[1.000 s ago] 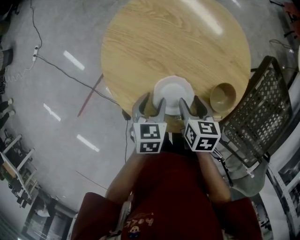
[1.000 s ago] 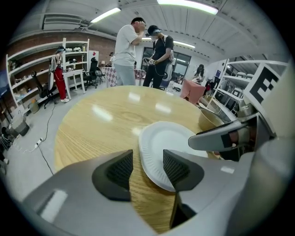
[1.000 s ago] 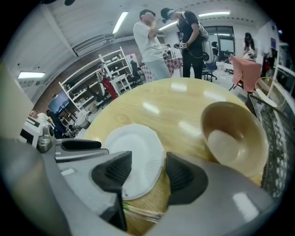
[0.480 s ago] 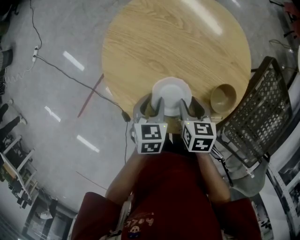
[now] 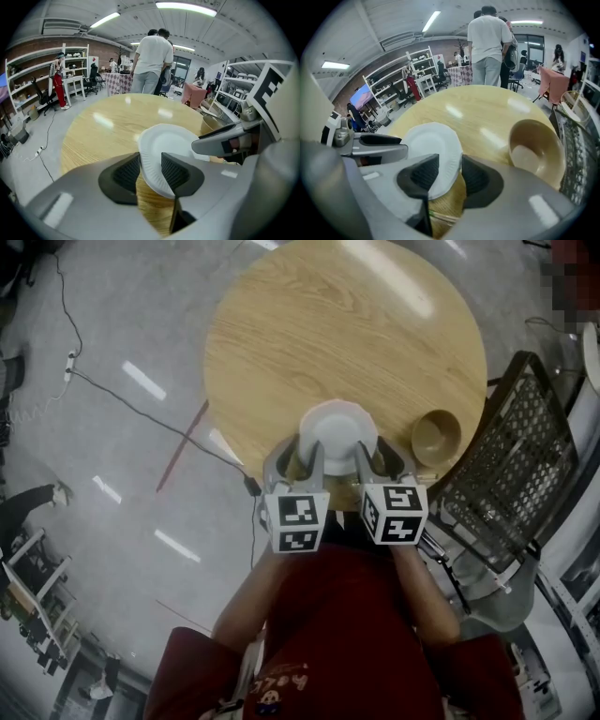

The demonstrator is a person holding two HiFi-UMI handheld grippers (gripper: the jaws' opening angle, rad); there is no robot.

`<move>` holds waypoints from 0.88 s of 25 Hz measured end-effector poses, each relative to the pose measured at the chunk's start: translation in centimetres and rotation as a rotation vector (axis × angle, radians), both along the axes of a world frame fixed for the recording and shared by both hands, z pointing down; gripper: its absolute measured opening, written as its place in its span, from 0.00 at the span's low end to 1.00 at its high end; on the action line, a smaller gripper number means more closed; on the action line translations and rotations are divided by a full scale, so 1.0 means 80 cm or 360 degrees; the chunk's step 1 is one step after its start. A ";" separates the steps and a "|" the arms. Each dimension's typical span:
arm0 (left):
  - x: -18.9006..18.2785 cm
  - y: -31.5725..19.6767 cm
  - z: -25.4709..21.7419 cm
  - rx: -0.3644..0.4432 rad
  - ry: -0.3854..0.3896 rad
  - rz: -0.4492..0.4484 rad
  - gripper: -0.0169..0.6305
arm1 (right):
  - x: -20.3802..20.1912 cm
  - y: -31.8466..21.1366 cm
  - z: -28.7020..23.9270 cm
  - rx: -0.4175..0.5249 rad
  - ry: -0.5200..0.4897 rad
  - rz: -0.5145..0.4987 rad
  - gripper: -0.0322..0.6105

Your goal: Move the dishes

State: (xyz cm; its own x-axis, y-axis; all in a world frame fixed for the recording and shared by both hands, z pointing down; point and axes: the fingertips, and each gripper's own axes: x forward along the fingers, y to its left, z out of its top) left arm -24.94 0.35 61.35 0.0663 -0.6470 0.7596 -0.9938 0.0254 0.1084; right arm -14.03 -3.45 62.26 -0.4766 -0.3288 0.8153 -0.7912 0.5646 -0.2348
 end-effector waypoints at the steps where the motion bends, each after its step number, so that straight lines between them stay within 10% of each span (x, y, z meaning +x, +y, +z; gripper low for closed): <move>1: -0.001 -0.001 -0.004 0.0008 0.0000 0.0003 0.27 | -0.001 -0.001 -0.005 0.0012 -0.0003 0.0003 0.29; 22: 0.031 -0.043 -0.091 0.0252 -0.0001 0.0211 0.27 | 0.032 -0.030 -0.098 0.0325 -0.0076 0.0262 0.29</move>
